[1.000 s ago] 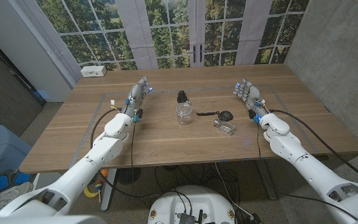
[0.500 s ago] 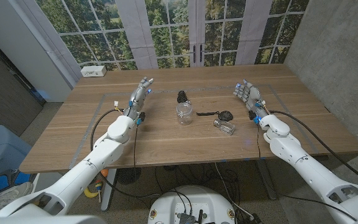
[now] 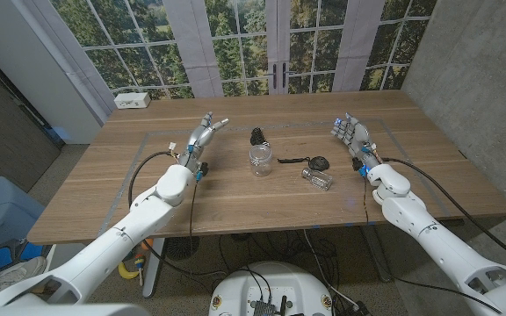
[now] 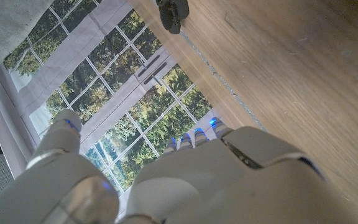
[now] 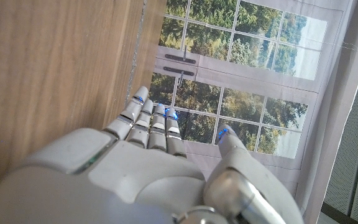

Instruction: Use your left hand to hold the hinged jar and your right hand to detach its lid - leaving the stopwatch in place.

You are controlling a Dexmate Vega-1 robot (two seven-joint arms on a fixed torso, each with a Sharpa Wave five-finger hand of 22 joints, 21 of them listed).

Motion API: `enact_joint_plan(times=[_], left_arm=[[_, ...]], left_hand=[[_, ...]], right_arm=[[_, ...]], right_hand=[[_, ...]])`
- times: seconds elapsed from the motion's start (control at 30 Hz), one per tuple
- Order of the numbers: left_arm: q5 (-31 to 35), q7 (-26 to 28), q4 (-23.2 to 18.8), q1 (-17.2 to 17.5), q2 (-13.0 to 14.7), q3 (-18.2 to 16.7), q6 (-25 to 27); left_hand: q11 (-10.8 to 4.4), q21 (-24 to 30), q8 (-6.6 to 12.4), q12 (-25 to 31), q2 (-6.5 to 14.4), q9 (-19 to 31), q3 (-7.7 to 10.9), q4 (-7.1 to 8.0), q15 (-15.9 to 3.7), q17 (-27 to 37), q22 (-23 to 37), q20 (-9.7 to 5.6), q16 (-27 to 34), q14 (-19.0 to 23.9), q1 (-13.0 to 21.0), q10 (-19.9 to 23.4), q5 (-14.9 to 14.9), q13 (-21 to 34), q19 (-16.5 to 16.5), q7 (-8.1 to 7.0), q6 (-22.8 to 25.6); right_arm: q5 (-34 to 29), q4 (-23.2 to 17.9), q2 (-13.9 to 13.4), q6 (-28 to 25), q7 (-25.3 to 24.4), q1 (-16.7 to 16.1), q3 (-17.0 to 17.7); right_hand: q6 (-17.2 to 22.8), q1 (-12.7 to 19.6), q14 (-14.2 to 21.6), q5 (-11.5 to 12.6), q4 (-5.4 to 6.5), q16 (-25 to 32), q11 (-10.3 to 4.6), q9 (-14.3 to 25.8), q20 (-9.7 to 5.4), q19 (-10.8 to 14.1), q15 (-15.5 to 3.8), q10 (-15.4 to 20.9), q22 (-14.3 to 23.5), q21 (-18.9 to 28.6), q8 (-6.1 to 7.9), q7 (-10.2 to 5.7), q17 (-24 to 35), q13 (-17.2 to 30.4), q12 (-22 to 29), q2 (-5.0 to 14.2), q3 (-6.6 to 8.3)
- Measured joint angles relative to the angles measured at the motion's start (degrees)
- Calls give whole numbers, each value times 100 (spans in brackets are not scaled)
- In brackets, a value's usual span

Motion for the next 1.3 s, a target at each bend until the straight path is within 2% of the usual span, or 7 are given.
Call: enact_joint_plan(times=[0.53, 1.3], left_arm=[[518, 302, -543, 229, 144, 117, 378], [1091, 595, -901, 421, 179, 262, 779]], left_hand=[[85, -43, 0, 28, -30, -1, -123, -6, 24, 18, -1, 0, 0, 14, 151, 15, 130, -1, 0, -1, 0], [123, -43, 22, 56, 10, -2, -174, 1, 68, 17, -2, 51, 0, -2, 251, 18, 204, 26, -51, -1, 0]], right_arm=[[-47, -126, -14, 36, -119, -108, 9], [-134, -201, 28, 77, -134, -130, -78]], right_hand=[[31, -1, 21, 0, -23, -25, 10, -1, 41, 41, 21, 10, 0, -44, 0, 31, -26, 0, 0, -1, -24], [31, -46, 20, 0, -46, -46, 41, -16, 41, 40, 21, 41, -1, -99, 0, 31, -80, -27, 0, -46, -46]])
